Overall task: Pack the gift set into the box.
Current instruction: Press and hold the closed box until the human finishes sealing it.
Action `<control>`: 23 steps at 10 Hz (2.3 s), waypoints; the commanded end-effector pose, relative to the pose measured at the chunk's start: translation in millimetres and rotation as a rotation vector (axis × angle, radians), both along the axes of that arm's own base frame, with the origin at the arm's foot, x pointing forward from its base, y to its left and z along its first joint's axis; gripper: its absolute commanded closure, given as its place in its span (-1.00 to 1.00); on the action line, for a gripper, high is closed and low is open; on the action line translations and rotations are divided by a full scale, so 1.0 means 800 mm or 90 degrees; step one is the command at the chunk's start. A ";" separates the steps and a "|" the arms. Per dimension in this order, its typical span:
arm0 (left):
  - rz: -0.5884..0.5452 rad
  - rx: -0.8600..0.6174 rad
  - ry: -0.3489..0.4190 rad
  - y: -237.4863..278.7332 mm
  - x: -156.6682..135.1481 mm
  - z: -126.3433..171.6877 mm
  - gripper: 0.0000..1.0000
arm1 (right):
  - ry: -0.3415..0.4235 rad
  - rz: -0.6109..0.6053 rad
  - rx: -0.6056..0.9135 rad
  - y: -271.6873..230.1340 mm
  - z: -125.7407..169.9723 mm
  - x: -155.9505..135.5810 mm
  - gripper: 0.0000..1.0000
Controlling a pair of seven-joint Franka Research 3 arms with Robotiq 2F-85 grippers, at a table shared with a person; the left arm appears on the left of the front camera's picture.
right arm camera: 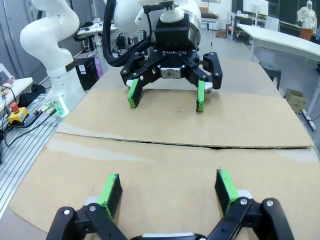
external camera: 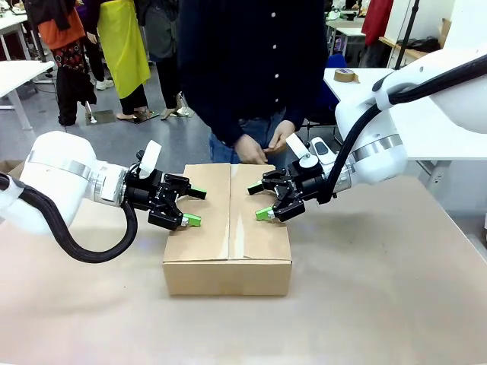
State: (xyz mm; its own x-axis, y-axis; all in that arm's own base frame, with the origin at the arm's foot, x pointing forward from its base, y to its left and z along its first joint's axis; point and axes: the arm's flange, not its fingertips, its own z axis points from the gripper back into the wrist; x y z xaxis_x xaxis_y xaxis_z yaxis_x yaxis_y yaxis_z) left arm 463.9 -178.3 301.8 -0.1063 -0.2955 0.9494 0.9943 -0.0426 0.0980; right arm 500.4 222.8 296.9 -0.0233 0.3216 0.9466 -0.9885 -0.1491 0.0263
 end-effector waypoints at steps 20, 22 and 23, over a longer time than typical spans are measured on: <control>-0.002 -0.002 0.001 0.000 -0.001 -0.004 -1.00 | 0.001 -0.002 -0.001 0.000 -0.002 0.000 -1.00; -0.002 -0.002 0.001 0.000 -0.001 -0.004 -1.00 | 0.001 -0.002 -0.001 0.000 -0.002 0.000 -1.00; -0.002 -0.002 0.001 0.000 -0.001 -0.004 -1.00 | 0.001 -0.002 -0.001 0.000 -0.002 0.000 -1.00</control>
